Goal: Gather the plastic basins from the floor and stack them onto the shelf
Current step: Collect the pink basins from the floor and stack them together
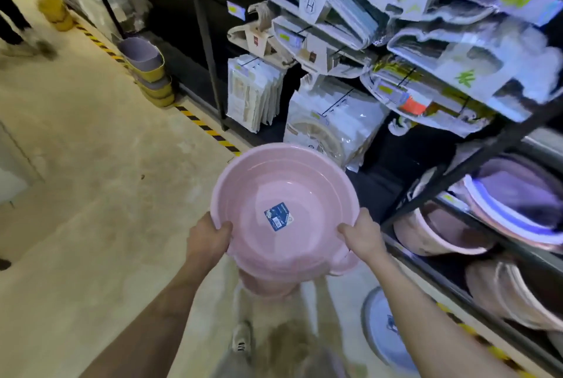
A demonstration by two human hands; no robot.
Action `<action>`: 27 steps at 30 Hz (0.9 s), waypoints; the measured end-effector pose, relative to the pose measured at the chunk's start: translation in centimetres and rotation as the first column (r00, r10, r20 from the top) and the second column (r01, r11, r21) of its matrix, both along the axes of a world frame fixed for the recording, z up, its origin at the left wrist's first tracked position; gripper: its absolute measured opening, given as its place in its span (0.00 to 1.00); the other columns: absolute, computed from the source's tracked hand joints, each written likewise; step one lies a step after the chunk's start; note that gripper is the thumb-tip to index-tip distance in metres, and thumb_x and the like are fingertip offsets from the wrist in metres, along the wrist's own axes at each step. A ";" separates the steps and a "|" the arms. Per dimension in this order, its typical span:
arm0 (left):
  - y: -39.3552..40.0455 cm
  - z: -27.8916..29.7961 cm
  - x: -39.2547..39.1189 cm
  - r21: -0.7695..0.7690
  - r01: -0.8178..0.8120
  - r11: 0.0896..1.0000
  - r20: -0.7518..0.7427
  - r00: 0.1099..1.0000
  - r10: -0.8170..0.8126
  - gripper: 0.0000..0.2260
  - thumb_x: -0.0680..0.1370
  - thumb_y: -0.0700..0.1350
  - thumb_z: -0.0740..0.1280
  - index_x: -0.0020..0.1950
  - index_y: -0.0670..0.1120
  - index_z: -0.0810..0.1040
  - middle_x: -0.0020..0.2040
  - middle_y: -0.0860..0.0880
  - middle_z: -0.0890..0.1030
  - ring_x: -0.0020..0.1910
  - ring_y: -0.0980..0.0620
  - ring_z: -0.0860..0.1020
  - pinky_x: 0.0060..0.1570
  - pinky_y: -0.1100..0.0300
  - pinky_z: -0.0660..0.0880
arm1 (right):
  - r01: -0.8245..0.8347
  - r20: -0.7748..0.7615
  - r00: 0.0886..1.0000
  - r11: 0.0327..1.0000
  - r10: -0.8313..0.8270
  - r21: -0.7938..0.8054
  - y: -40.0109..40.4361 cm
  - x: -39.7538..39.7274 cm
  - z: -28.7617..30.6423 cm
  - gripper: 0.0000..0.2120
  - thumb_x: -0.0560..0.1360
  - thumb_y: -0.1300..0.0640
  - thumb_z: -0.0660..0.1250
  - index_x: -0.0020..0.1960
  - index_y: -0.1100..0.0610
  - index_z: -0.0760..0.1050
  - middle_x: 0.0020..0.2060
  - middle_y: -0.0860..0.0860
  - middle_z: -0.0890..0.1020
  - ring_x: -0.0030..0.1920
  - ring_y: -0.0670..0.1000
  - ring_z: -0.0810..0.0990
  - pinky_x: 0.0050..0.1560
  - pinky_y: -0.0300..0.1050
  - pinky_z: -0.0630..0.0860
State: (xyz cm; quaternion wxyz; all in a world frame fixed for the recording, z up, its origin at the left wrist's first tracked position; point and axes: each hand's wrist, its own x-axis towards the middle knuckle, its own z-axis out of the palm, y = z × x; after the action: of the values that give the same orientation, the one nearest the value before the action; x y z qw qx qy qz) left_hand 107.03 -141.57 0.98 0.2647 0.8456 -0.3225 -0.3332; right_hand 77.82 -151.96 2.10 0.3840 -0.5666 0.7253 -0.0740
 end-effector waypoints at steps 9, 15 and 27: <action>-2.8 -11.5 0.2 0.121 0.199 0.972 0.028 0.979 -0.204 0.32 0.70 0.58 0.59 0.65 0.38 0.79 0.59 0.33 0.83 0.57 0.32 0.80 0.49 0.49 0.72 | 0.137 -0.054 0.990 0.984 -0.131 0.115 1.9 -0.9 -11.3 0.22 0.75 0.54 0.67 0.66 0.59 0.68 0.58 0.62 0.81 0.56 0.66 0.80 0.55 0.58 0.78; -4.6 -28.0 2.0 0.235 0.216 0.948 0.109 0.963 -0.247 0.26 0.75 0.58 0.62 0.61 0.38 0.78 0.57 0.31 0.83 0.55 0.30 0.80 0.47 0.48 0.73 | 0.145 -0.138 0.983 0.976 -0.123 0.161 1.6 0.4 -27.3 0.17 0.77 0.53 0.65 0.59 0.58 0.63 0.51 0.60 0.79 0.53 0.65 0.79 0.56 0.59 0.77; -6.5 -63.6 5.1 0.241 0.281 0.929 0.299 0.889 -0.347 0.17 0.80 0.56 0.64 0.41 0.43 0.73 0.42 0.37 0.81 0.46 0.34 0.78 0.43 0.51 0.69 | 0.155 -0.232 0.963 0.986 -0.136 0.065 1.7 2.3 -62.9 0.16 0.74 0.51 0.66 0.58 0.54 0.65 0.46 0.56 0.78 0.45 0.63 0.75 0.47 0.55 0.71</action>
State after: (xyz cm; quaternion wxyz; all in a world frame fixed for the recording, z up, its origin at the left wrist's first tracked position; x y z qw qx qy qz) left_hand 112.09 -148.06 -62.58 0.0656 0.8477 -0.4624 -0.2517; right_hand 80.16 -150.24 -60.81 0.3153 -0.5003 0.8064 -0.0070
